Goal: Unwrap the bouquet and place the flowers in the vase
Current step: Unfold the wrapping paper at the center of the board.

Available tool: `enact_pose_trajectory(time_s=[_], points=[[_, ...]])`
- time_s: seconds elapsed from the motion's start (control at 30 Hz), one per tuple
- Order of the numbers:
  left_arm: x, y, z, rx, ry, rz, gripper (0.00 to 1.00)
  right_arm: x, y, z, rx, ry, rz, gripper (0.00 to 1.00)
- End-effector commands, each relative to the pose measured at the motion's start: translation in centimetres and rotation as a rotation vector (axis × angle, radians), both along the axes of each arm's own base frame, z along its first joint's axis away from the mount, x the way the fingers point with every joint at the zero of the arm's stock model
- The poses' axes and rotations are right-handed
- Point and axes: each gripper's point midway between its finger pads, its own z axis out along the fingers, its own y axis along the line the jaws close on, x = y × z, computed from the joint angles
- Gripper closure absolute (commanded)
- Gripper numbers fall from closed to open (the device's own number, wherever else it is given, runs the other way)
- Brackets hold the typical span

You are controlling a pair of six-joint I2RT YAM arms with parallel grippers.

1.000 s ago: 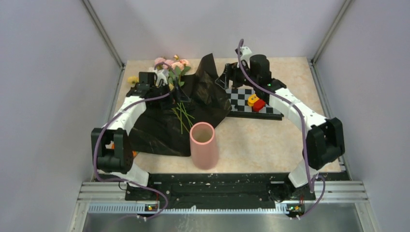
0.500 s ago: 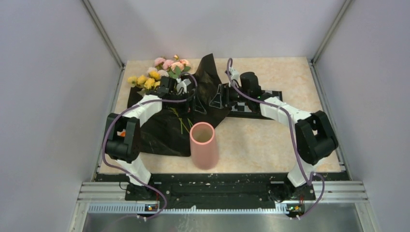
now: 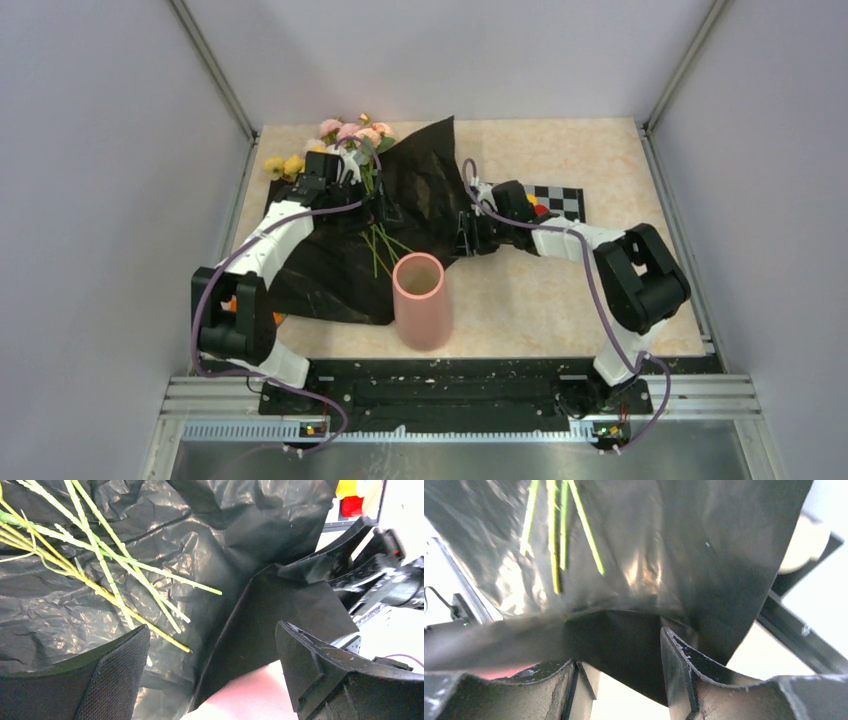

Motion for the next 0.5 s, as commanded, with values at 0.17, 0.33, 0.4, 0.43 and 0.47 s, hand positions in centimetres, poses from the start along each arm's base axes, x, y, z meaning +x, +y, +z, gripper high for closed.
enact_pose_trajectory(time_s=[0.17, 0.33, 0.4, 0.43, 0.47], points=[[0.1, 0.2, 1.6, 0.015, -0.044, -0.006, 0.01, -3.1, -4.4, -1.9, -0.156, -0.014, -0.075, 0.58], [0.0, 0.0, 1.1, 0.009, -0.025, -0.012, 0.01, -3.9, -6.4, -2.0, -0.211, -0.063, -0.100, 0.57], [-0.1, -0.1, 0.9, 0.005, -0.013, -0.013, 0.01, -4.3, -7.0, -1.5, -0.224, -0.083, -0.108, 0.55], [-0.2, -0.1, 0.8, 0.002, -0.008, -0.014, 0.01, -4.5, -7.3, -1.3, -0.232, -0.089, -0.111, 0.52], [-0.3, -0.1, 0.8, 0.001, 0.000, -0.015, 0.01, -4.7, -7.7, -0.9, -0.240, -0.096, -0.115, 0.49]])
